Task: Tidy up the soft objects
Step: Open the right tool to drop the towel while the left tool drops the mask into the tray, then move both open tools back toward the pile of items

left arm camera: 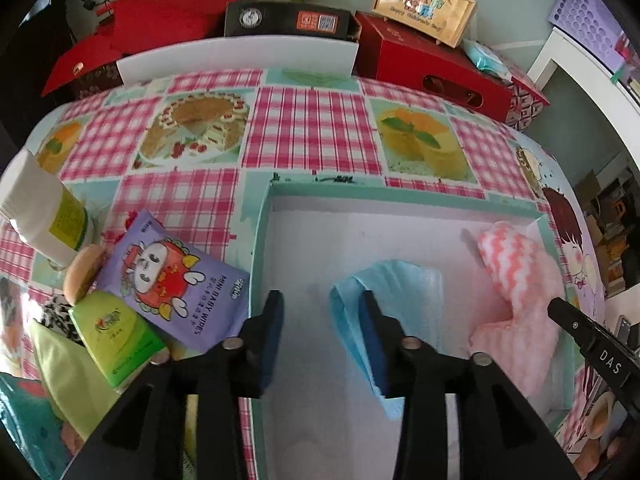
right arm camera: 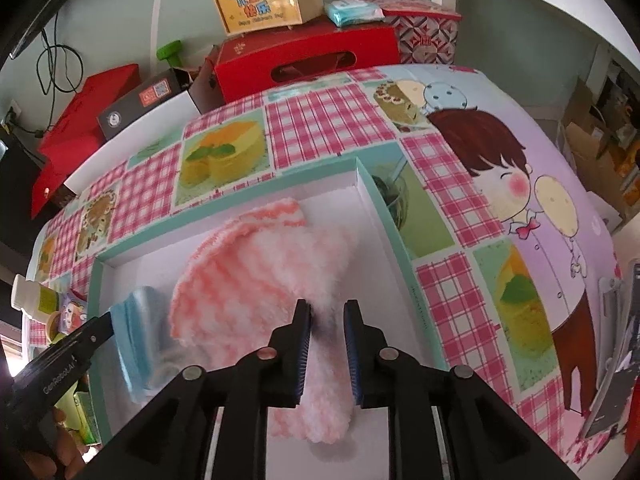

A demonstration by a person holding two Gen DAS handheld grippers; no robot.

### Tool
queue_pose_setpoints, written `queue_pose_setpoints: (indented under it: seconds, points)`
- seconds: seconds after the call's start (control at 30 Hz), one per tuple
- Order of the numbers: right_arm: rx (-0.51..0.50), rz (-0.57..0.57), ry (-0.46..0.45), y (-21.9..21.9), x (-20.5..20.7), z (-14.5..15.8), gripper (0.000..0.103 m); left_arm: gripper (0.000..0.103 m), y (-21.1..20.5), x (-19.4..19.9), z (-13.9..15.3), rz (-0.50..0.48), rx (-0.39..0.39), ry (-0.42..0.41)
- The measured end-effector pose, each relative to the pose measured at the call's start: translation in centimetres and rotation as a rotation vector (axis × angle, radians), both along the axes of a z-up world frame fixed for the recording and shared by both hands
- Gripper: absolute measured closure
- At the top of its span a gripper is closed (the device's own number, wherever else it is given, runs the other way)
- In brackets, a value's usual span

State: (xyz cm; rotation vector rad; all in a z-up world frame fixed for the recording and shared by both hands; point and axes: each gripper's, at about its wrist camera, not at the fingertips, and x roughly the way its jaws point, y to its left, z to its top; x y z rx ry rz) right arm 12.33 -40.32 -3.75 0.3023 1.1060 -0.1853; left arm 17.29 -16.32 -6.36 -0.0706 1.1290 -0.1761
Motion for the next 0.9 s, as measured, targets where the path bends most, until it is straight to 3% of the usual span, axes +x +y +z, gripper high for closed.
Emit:
queue_pose_setpoints:
  seconds: [0.03,0.1,0.13,0.2,0.43,0.53,0.63,0.8,0.9]
  points:
    - [-0.003,0.001,-0.007,0.0,-0.1,0.3,0.082,0.056,0.0,-0.1,0.4,0.0,0.0,-0.008]
    - [-0.005,-0.001,-0.017,0.0,-0.2,0.7,0.062,0.048,0.0,-0.2,0.9,0.002,-0.006,-0.02]
    - [-0.009,-0.005,-0.023,0.0,-0.4,0.9,0.056,0.045,0.0,-0.3,1.1,0.005,-0.008,-0.027]
    - [-0.014,-0.005,-0.034,0.0,-0.5,1.3,0.054,0.034,0.2,-0.4,1.5,0.011,-0.009,-0.04]
    - [-0.033,0.019,-0.035,0.6,-0.5,1.5,0.051,0.025,0.5,-0.7,2.0,0.031,0.0,-0.061]
    - [-0.043,0.019,-0.031,0.6,-0.5,1.5,0.042,0.025,0.6,-0.7,1.8,0.037,0.011,-0.056]
    - [-0.067,0.024,-0.026,0.7,-0.4,1.6,0.034,0.012,0.7,-0.6,1.6,0.056,0.049,-0.072]
    - [-0.148,0.033,-0.019,1.2,-0.2,1.6,0.0,0.006,0.9,-0.5,1.4,0.077,0.116,-0.103]
    - [-0.151,0.037,-0.026,1.3,-0.2,1.7,0.0,0.003,1.2,-0.4,1.3,0.088,0.114,-0.095]
